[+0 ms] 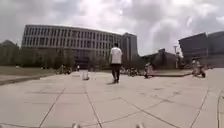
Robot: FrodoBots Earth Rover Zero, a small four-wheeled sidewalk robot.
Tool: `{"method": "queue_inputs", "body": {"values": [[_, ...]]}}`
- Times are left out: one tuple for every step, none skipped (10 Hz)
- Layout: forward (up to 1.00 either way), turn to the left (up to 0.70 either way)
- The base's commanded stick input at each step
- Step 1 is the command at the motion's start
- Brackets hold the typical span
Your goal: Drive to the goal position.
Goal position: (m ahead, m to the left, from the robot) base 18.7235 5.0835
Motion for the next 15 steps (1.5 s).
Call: {"method": "queue_inputs", "body": {"values": [[0.60, 0.00], [0.60, 0.00], [0.60, 0.00], [0.60, 0.00], [0.60, 0.00], [0.60, 0.00], [0.60, 0.00], [0.60, 0.00], [0.60, 0.00], [0.60, 0.00], [0.60, 0.00], [0.60, 0.00], [0.60, 0.01], [0.60, 0.03], [0.60, 0.06]]}}
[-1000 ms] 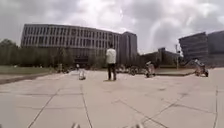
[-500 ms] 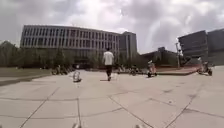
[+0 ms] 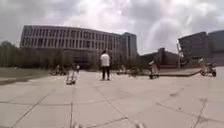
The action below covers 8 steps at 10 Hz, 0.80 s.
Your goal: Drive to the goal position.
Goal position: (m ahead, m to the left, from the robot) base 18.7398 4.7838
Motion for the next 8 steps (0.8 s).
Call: {"method": "queue_inputs", "body": {"values": [[0.60, 0.12], [0.60, 0.14], [0.60, 0.14], [0.60, 0.14], [0.60, 0.14], [0.60, 0.14], [0.60, 0.14], [0.60, 0.14]]}}
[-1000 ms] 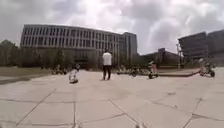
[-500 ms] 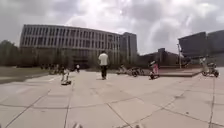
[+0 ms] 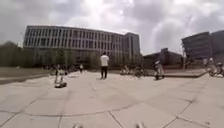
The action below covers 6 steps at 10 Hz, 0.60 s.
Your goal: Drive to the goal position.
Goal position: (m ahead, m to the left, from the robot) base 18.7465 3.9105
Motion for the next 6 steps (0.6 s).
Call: {"method": "queue_inputs", "body": {"values": [[0.60, 0.14], [0.60, 0.14], [0.60, 0.14], [0.60, 0.14], [0.60, 0.14], [0.60, 0.14]]}}
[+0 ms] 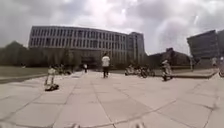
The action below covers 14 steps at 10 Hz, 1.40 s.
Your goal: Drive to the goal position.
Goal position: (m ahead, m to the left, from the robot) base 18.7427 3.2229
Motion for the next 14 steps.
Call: {"method": "queue_inputs", "body": {"values": [[0.60, 0.14], [0.60, 0.14], [0.60, 0.14], [0.60, 0.14], [0.60, 0.14], [0.60, 0.14], [0.60, 0.14], [0.60, 0.14], [0.60, 0.14], [0.60, 0.14], [0.60, 0.15], [0.60, 0.15], [0.60, 0.15], [0.60, 0.15]]}}
